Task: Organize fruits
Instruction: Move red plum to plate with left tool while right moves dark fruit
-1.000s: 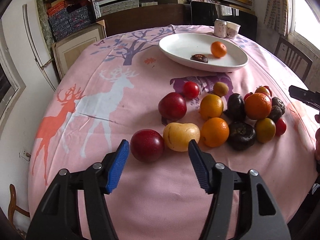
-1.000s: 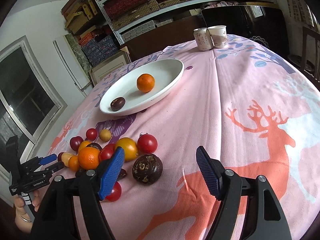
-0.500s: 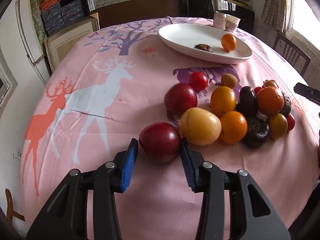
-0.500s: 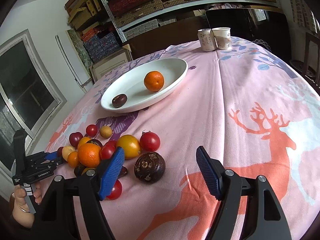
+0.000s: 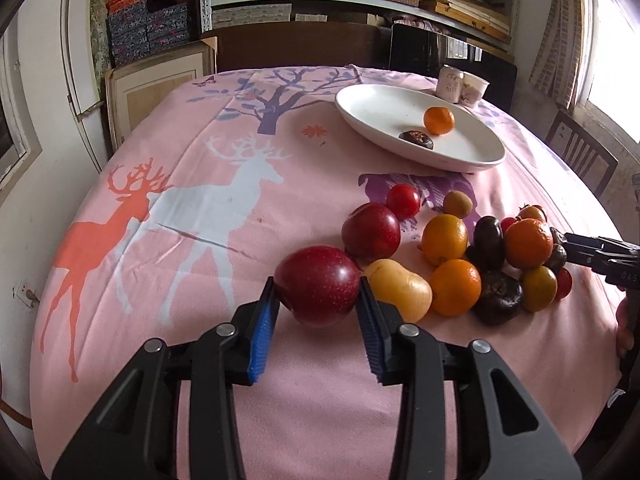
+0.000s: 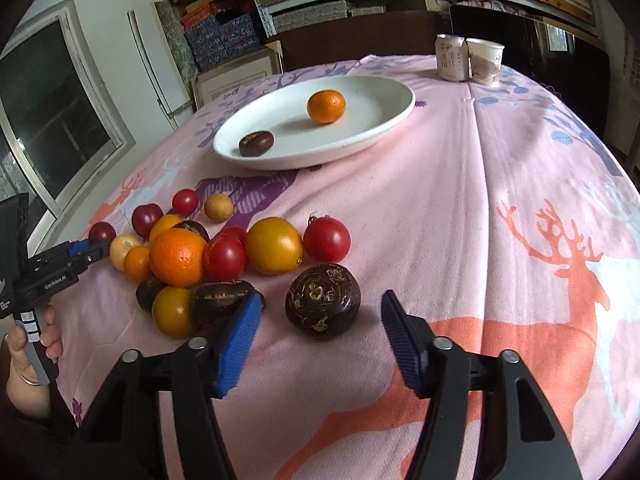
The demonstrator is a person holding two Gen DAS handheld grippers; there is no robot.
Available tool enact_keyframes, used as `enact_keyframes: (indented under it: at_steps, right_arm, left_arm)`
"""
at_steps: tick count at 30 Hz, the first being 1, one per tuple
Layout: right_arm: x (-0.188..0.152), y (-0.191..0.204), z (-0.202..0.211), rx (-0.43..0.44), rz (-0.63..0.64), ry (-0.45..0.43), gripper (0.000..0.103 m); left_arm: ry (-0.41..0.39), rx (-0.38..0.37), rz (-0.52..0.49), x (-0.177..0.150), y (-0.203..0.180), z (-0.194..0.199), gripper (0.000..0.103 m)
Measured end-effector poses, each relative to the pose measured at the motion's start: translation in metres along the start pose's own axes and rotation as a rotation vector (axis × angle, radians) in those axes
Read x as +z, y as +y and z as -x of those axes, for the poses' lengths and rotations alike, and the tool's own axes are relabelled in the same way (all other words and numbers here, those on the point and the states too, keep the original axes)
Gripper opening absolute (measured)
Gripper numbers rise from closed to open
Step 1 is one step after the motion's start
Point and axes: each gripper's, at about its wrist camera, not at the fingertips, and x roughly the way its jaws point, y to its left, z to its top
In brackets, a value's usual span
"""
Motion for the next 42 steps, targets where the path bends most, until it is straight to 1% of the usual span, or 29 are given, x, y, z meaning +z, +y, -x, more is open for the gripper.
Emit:
enact_keyframes:
  at_steps: [1, 4, 8, 10, 12, 17, 19, 24, 26, 28, 30, 34, 37, 39, 42]
  right_arm:
    - [0.001, -0.001, -0.005, -0.004, -0.009, 0.023, 0.041]
    - [0.003, 0.001, -0.006, -0.021, -0.001, 0.023, 0.041]
    - [0.008, 0.007, -0.011, -0.059, 0.025, 0.032, 0.046]
    - [0.008, 0.01, -0.012, -0.083, 0.04, 0.027, 0.041]
    - [0.008, 0.006, -0.01, -0.064, 0.021, 0.017, 0.041]
    - [0.004, -0.006, 0.005, 0.038, -0.039, -0.05, 0.041]
    - [0.003, -0.006, 0.01, 0.052, -0.038, -0.072, 0.041]
    - [0.004, -0.004, 0.017, 0.058, -0.039, -0.095, 0.041]
    - [0.01, -0.003, 0.021, 0.074, -0.042, -0.104, 0.041]
    - [0.021, -0.001, 0.027, 0.073, -0.03, -0.125, 0.041]
    - [0.037, -0.001, 0.031, 0.068, -0.023, -0.142, 0.041]
    - [0.078, -0.001, 0.03, 0.063, -0.016, -0.167, 0.041]
    - [0.109, -0.003, 0.014, 0.047, -0.021, -0.159, 0.041]
    - [0.125, -0.006, -0.002, 0.033, -0.031, -0.149, 0.041]
    - [0.141, -0.01, -0.027, 0.023, -0.049, -0.129, 0.044]
  left_arm:
    - [0.001, 0.003, -0.002, 0.0, -0.001, 0.0, 0.038]
    - [-0.003, 0.001, -0.003, 0.0, -0.001, 0.001, 0.038]
    - [-0.007, 0.001, 0.004, -0.002, 0.001, 0.002, 0.038]
    - [-0.011, -0.002, 0.009, -0.002, 0.002, 0.003, 0.038]
    - [-0.02, -0.008, 0.015, -0.003, 0.003, 0.005, 0.038]
    - [-0.068, -0.034, 0.04, -0.005, 0.008, 0.015, 0.038]
    - [-0.07, -0.053, 0.048, -0.006, 0.008, 0.017, 0.038]
    - [-0.081, -0.044, 0.028, -0.004, 0.001, 0.021, 0.038]
    - [-0.078, -0.066, 0.025, 0.002, -0.005, 0.022, 0.038]
    - [-0.087, -0.084, 0.01, 0.012, -0.013, 0.023, 0.038]
    - [-0.105, -0.103, -0.013, 0.03, -0.023, 0.023, 0.038]
    - [-0.128, -0.132, -0.04, 0.076, -0.043, 0.013, 0.038]
    - [-0.123, -0.149, -0.045, 0.116, -0.058, -0.012, 0.038]
    - [-0.107, -0.147, -0.046, 0.14, -0.067, -0.033, 0.038]
    - [-0.054, -0.146, -0.047, 0.166, -0.081, -0.069, 0.039]
